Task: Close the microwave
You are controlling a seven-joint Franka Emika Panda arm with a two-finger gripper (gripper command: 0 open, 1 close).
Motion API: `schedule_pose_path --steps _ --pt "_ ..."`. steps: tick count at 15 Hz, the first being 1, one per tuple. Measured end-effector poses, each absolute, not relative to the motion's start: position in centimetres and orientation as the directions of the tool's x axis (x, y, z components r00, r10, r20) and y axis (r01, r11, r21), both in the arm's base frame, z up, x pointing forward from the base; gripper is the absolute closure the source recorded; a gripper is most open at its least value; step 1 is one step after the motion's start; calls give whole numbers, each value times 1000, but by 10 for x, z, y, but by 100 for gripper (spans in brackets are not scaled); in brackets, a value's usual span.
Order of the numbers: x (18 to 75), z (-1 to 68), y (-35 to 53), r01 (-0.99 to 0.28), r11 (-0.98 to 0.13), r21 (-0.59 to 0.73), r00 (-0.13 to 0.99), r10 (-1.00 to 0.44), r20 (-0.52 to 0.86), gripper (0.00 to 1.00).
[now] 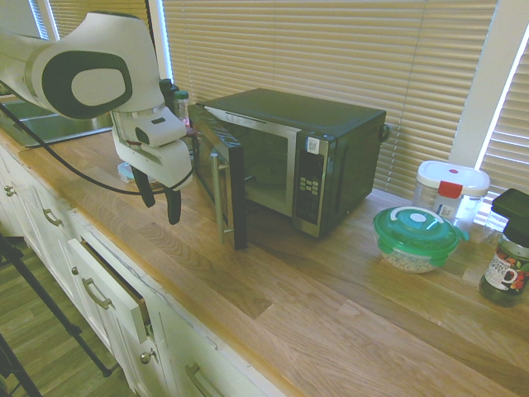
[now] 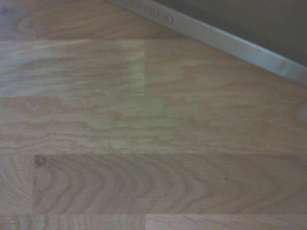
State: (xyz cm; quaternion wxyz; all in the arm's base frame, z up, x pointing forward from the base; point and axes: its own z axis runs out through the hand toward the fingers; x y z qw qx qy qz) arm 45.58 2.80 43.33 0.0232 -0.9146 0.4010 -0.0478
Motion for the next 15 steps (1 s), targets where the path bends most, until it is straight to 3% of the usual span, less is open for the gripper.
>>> schedule_pose_path --steps 7,15 --pt "505 450 61 -731 -679 -60 675 -733 80 0" --pt "552 490 36 -776 -628 -65 619 -777 116 0"
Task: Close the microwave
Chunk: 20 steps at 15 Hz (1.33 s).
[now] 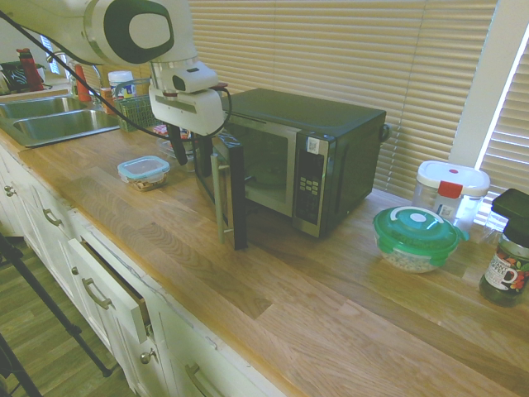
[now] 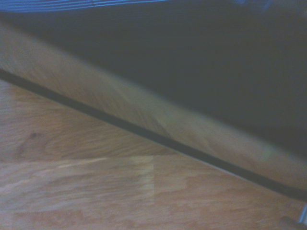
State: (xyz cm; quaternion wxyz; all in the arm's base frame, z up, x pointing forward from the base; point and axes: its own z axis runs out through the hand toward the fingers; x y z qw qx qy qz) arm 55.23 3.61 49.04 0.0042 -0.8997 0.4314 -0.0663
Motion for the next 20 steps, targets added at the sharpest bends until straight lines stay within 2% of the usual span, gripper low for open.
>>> schedule_pose_path --steps 11,20 --pt "649 501 4 -807 -589 -45 585 -807 84 0" --pt "697 496 -23 -768 -640 -9 640 -768 -19 0"
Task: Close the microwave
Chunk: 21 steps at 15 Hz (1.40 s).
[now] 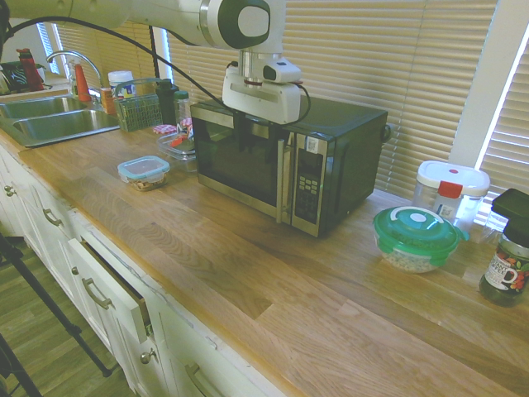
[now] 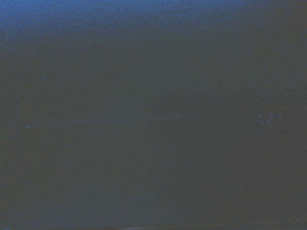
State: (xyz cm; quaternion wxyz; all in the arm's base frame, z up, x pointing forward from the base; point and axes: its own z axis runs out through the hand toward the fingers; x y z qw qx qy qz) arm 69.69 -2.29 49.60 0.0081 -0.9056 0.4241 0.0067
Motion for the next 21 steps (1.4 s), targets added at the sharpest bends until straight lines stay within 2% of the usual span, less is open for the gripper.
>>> schedule_pose_path --steps 7,21 --pt "682 502 -27 -764 -641 -71 640 -768 42 0" --pt "519 458 -16 -718 -692 -78 692 -721 31 0"
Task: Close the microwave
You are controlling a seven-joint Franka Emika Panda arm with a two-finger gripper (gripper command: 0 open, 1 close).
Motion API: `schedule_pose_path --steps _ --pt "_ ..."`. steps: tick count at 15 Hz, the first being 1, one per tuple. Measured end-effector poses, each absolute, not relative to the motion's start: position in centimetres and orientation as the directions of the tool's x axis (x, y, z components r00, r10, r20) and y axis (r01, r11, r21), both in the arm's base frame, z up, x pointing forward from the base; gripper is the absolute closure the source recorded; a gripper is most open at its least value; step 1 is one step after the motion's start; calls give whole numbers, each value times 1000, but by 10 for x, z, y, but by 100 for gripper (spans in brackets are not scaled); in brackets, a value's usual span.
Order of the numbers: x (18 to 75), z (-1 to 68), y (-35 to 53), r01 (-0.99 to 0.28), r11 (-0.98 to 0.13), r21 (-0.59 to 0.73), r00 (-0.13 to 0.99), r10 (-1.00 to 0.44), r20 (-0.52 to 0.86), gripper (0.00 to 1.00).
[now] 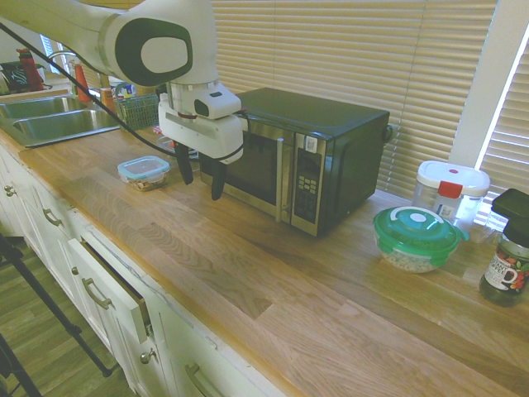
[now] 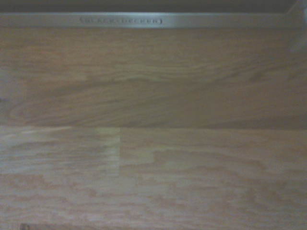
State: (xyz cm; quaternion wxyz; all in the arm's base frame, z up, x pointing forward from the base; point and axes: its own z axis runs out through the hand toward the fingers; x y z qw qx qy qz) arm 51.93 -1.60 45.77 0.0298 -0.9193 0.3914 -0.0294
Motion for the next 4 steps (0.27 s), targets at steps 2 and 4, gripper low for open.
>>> schedule_pose_path --steps 2,4 --pt "496 457 -15 -709 -701 -82 701 -713 35 0" --pt "482 455 -14 -702 -707 -88 707 -706 41 0"
